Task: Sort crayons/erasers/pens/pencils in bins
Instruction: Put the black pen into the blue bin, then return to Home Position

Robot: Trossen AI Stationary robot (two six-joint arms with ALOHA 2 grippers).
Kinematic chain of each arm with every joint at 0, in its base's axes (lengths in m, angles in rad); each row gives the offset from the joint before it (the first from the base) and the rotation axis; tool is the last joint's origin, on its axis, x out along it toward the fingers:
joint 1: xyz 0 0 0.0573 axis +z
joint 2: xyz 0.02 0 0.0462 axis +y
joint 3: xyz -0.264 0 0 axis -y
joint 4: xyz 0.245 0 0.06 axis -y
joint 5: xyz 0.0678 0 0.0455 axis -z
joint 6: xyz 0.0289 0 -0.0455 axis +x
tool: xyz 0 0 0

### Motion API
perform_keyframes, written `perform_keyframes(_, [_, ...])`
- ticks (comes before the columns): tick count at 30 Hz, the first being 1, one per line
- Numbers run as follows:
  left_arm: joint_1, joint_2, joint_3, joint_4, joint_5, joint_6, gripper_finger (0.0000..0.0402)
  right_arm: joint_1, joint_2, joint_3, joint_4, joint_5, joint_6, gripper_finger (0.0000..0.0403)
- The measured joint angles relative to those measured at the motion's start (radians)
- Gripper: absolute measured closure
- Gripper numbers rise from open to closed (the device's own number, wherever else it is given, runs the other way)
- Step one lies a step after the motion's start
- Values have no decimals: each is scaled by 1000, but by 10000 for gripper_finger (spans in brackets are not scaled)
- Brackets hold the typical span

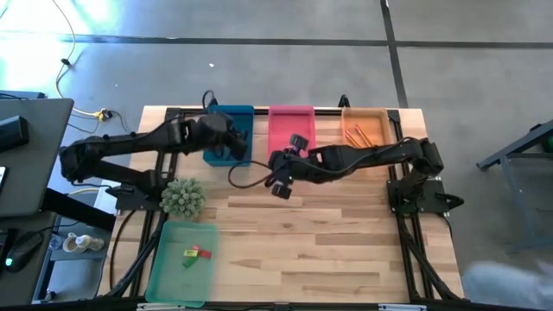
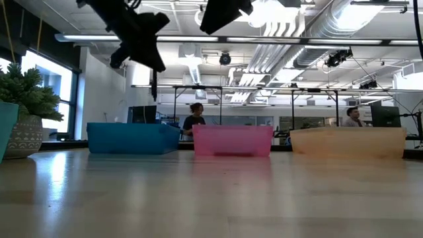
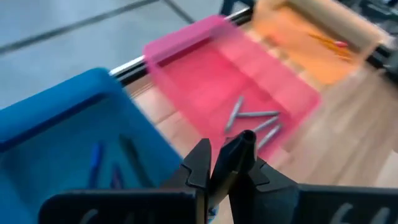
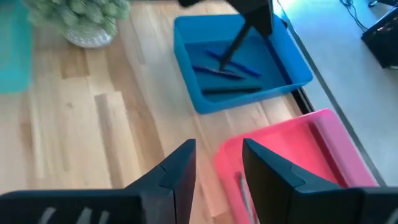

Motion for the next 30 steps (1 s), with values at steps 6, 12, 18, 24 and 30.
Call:
perform_keyframes(6, [147,20,0,-82,103,-92,387,-72,0,0,-20,-44,-50,279])
perform_keyframes(12, [200,89,0,-152,120,-150,387,-157,0,0,-29,-135,-104,279])
perform_keyframes(18, [204,153,0,-155,140,-181,373,-233,0,0,-72,-147,-154,279])
perform_keyframes(24, [213,174,0,-154,140,-194,323,-290,0,0,-86,-249,-209,279])
perform_keyframes(30, [243,165,0,-152,168,-195,268,-330,0,0,-135,-281,-229,279])
